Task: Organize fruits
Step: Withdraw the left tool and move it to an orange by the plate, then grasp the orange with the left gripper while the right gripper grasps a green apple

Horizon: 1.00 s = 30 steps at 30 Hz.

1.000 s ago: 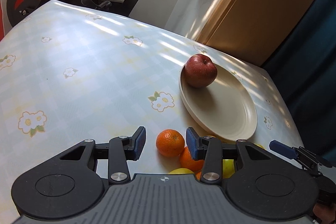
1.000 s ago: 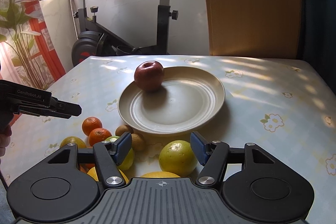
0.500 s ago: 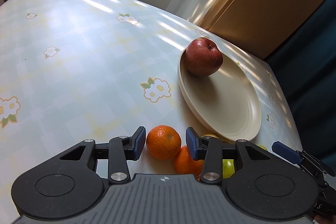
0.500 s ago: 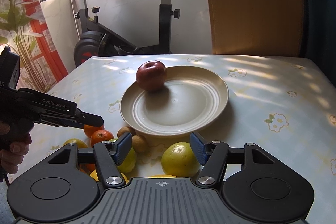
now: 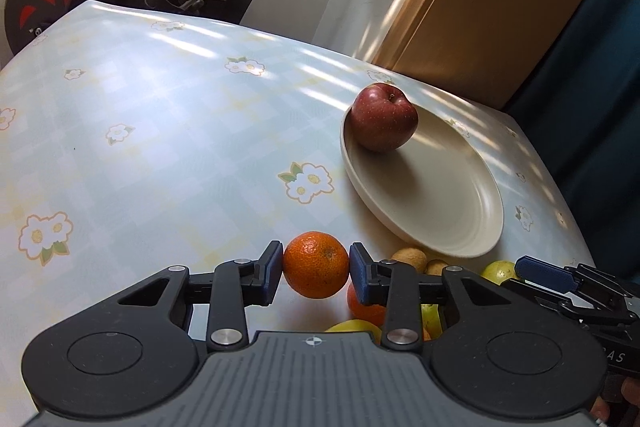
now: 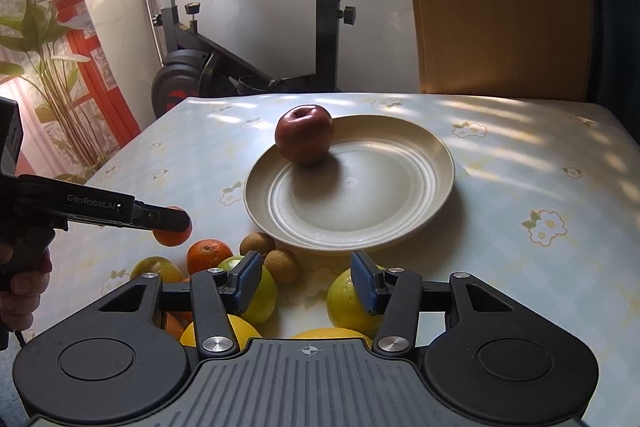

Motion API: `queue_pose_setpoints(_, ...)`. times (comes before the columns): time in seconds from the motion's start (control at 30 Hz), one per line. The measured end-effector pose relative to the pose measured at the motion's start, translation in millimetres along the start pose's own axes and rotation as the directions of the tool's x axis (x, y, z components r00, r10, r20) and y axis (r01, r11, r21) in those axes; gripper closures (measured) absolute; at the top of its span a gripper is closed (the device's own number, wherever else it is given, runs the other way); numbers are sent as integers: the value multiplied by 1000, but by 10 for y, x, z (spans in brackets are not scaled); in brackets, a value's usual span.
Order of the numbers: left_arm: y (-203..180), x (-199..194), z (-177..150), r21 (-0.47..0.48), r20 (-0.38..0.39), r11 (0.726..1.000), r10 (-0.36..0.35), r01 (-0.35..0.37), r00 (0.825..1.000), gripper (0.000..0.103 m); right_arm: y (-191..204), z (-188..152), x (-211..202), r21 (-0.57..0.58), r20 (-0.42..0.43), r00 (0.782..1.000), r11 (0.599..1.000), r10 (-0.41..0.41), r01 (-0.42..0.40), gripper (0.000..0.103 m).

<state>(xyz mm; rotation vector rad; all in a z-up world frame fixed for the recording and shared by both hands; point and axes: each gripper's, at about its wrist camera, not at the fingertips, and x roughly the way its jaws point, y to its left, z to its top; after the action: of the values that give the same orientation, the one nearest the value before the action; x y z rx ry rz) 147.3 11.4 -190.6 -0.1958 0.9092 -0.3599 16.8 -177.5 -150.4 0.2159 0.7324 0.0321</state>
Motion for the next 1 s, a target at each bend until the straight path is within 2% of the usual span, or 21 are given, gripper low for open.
queue_pose_setpoints(0.43,57,-329,-58,7,81,1000,30,-30,996,65,227,31,73,-60,-57,998,997,33,-37,58)
queue_pose_setpoints(1.0,77,-383,-86,-1,92,1000,29,-29,995,65,346,36,287,-82,-160,985,993,67,-81,58)
